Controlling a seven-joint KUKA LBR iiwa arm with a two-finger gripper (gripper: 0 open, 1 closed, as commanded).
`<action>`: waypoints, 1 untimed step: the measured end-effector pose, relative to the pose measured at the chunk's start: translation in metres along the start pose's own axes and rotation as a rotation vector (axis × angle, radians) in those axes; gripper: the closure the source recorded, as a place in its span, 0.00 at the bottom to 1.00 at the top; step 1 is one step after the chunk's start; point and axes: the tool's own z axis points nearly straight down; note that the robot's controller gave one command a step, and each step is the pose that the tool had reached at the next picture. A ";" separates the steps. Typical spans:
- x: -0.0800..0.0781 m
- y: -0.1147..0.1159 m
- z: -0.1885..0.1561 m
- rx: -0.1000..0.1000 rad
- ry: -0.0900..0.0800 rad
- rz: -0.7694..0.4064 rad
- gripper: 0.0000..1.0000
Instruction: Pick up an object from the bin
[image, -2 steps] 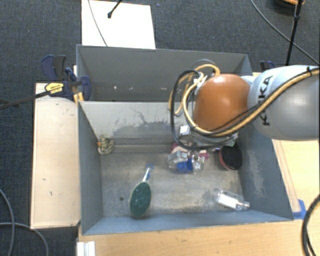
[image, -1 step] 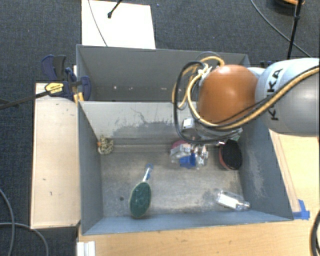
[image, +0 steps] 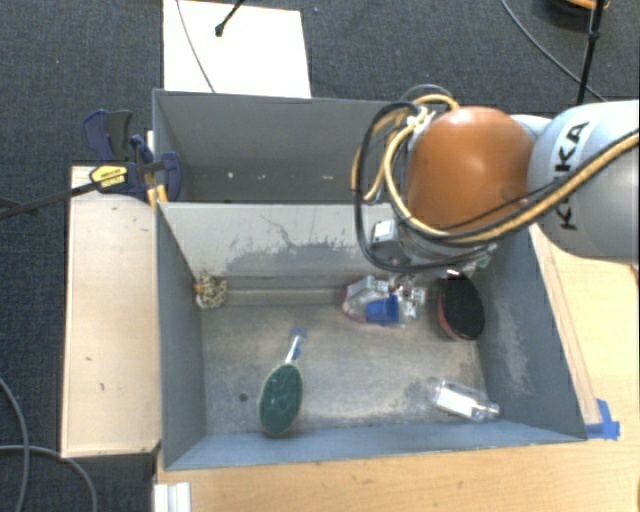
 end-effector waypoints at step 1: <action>-0.001 -0.001 -0.013 -0.001 0.000 0.010 1.00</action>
Offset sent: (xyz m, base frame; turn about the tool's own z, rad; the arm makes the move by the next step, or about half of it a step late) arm 0.0000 0.0000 0.0113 0.0000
